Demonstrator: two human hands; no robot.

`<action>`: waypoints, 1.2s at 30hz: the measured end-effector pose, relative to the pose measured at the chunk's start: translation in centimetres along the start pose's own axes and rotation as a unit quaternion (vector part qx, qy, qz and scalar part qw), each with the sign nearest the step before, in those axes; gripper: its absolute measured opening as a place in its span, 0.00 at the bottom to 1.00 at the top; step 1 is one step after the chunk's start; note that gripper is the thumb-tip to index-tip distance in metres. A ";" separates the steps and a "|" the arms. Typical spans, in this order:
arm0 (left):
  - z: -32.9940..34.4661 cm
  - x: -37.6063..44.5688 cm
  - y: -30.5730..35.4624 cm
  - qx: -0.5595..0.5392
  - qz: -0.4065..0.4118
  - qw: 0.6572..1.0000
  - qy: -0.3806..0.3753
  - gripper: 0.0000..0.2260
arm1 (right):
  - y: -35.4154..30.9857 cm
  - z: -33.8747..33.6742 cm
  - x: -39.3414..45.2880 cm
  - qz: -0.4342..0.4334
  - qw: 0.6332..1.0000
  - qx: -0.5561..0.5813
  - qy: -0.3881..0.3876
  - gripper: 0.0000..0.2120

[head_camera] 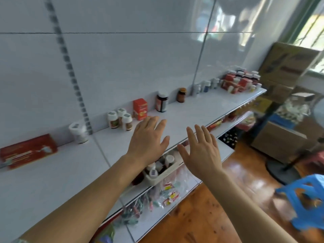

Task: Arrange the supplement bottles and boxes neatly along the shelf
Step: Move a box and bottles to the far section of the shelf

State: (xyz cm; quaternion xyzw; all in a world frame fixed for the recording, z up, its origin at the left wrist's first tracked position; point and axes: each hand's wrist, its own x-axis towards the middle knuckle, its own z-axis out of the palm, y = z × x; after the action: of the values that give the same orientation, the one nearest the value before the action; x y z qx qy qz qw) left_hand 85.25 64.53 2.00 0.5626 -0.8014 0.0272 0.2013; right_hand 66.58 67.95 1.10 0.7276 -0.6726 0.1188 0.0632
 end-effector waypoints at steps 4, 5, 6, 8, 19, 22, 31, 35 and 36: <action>3.8 6.2 4.7 0.002 0.042 0.999 -0.006 0.27 | 7.0 0.5 2.6 0.046 0.999 0.004 0.004 0.34; 4.8 8.1 5.8 -0.001 0.053 0.999 -0.005 0.26 | 8.7 0.5 3.4 0.054 0.999 -0.002 0.007 0.34; 5.6 10.0 7.1 -0.004 0.063 0.998 -0.002 0.26 | 10.5 0.5 4.2 0.063 0.998 -0.010 0.011 0.34; 7.3 14.0 9.7 -0.016 0.084 0.996 0.003 0.26 | 14.1 0.4 6.1 0.082 0.996 -0.028 0.017 0.33; 15.3 32.0 23.1 -0.041 0.160 0.986 -0.018 0.24 | 33.1 0.0 15.4 0.172 0.983 -0.061 0.027 0.32; 18.5 36.4 25.7 -0.042 0.155 0.987 -0.028 0.24 | 37.9 1.0 18.2 0.173 0.983 -0.051 0.027 0.31; 26.8 48.6 32.4 -0.026 0.078 0.995 -0.054 0.24 | 52.3 3.8 28.5 0.104 0.994 -0.022 0.018 0.29; 29.1 52.9 32.8 -0.026 0.026 0.997 -0.063 0.23 | 56.5 4.7 34.0 0.067 0.998 -0.010 0.008 0.29; 29.8 53.9 32.7 -0.022 0.015 0.998 -0.063 0.23 | 57.2 5.2 35.4 0.057 0.998 -0.004 0.004 0.29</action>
State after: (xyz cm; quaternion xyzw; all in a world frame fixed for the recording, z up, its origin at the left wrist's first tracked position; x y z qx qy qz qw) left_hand 31.28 20.41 -0.27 0.5462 -0.8215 -0.0233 0.1622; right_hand 12.52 27.53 1.35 0.6874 -0.7132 0.1227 0.0623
